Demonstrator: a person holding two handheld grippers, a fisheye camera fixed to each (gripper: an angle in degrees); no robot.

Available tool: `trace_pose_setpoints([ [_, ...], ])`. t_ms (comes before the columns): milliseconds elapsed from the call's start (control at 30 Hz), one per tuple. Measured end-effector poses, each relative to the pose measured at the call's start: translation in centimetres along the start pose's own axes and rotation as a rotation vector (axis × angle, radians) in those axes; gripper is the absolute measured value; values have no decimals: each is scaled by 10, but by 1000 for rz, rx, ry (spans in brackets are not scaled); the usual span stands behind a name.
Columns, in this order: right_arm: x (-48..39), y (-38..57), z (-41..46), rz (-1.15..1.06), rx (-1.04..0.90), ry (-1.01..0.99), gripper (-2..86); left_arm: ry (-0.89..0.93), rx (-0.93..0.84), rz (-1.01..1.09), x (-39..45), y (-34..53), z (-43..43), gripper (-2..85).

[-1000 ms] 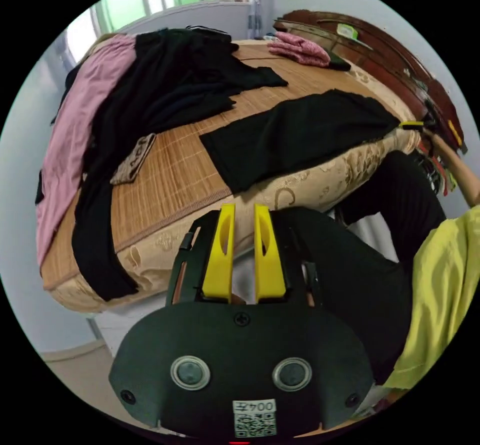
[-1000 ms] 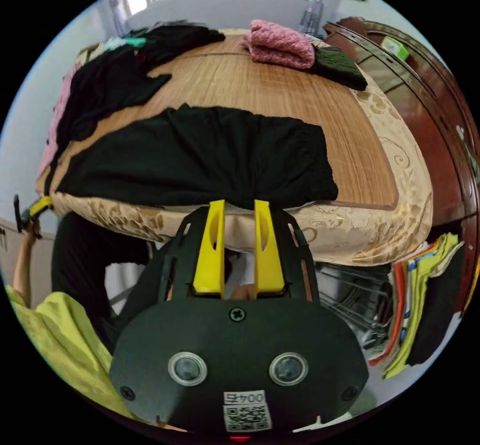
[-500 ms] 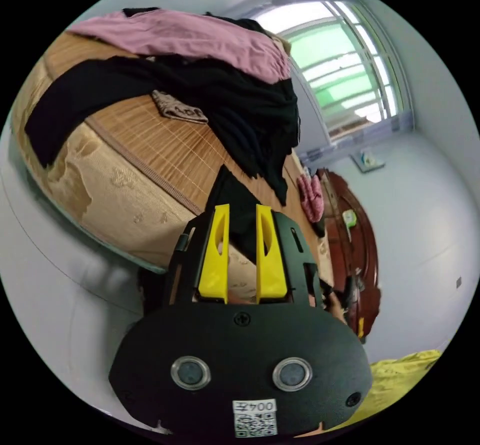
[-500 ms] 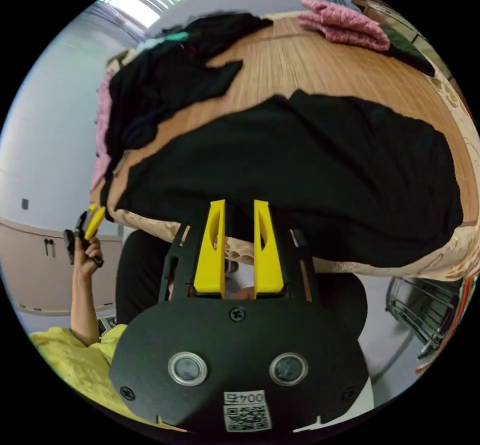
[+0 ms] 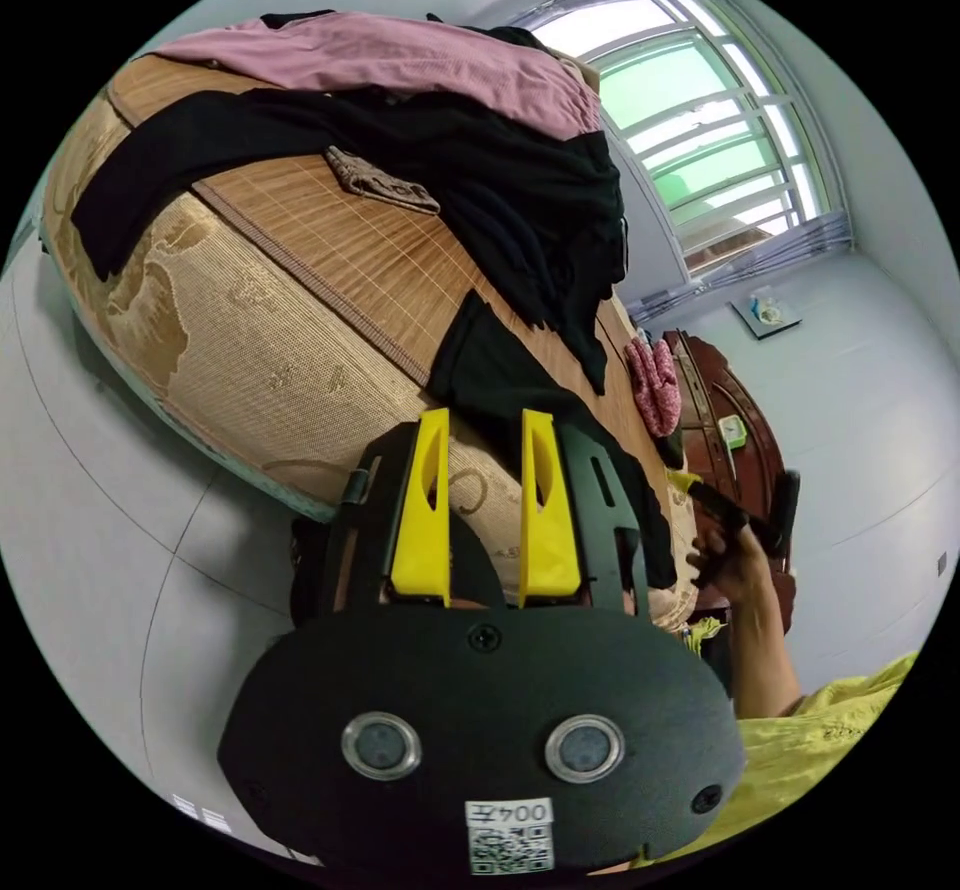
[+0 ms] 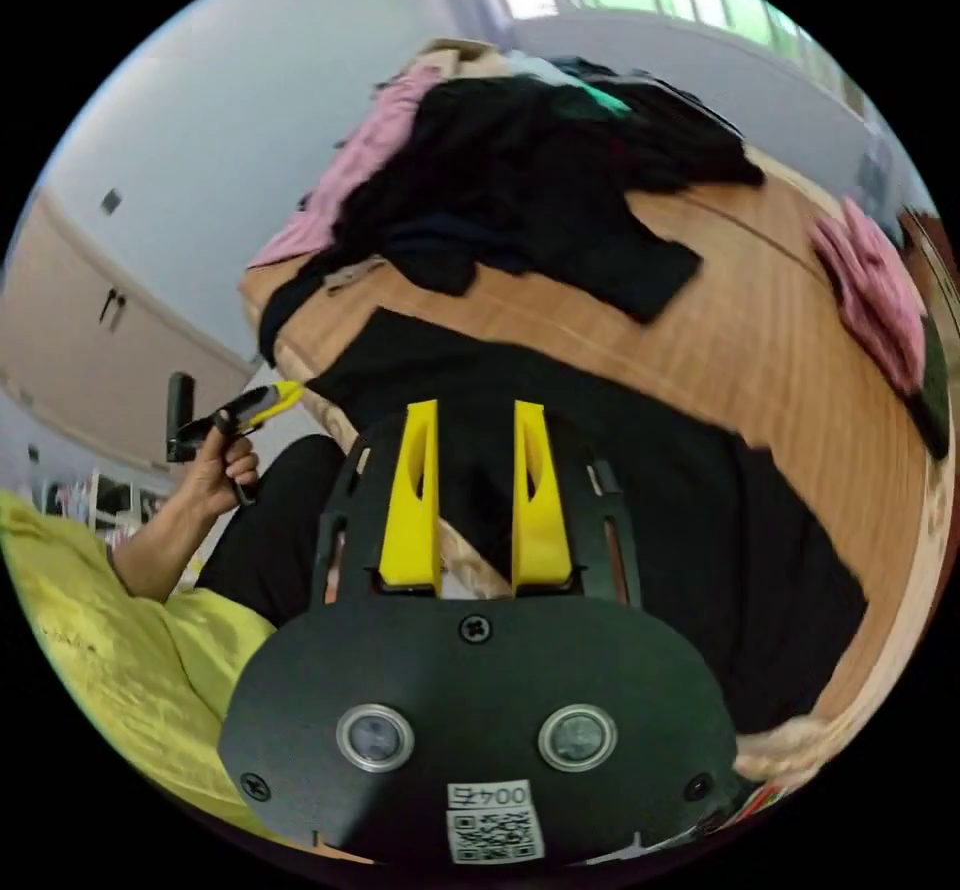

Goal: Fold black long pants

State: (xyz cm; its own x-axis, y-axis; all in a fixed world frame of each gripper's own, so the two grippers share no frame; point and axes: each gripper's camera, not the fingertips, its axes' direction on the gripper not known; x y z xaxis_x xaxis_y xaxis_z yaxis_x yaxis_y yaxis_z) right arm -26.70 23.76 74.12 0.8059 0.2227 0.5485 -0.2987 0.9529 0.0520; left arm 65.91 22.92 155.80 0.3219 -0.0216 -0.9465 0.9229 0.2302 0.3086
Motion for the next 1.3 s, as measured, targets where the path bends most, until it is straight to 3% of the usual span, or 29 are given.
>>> trace_pose_setpoints([
  [133,-31,-64,76,-220,-29,-209,56,60,-4,-73,-24,21,10,110],
  [233,-50,-96,136,-356,-50,-164,73,77,-6,-102,-35,36,17,112],
  [467,-73,-152,244,-526,-224,-275,84,99,-38,-110,-42,61,42,118],
  [867,-100,-194,369,-564,-330,-358,86,116,-29,-135,-54,92,70,120],
  [1300,-129,-208,425,-583,-298,-341,30,101,-39,-130,-52,110,89,72],
])
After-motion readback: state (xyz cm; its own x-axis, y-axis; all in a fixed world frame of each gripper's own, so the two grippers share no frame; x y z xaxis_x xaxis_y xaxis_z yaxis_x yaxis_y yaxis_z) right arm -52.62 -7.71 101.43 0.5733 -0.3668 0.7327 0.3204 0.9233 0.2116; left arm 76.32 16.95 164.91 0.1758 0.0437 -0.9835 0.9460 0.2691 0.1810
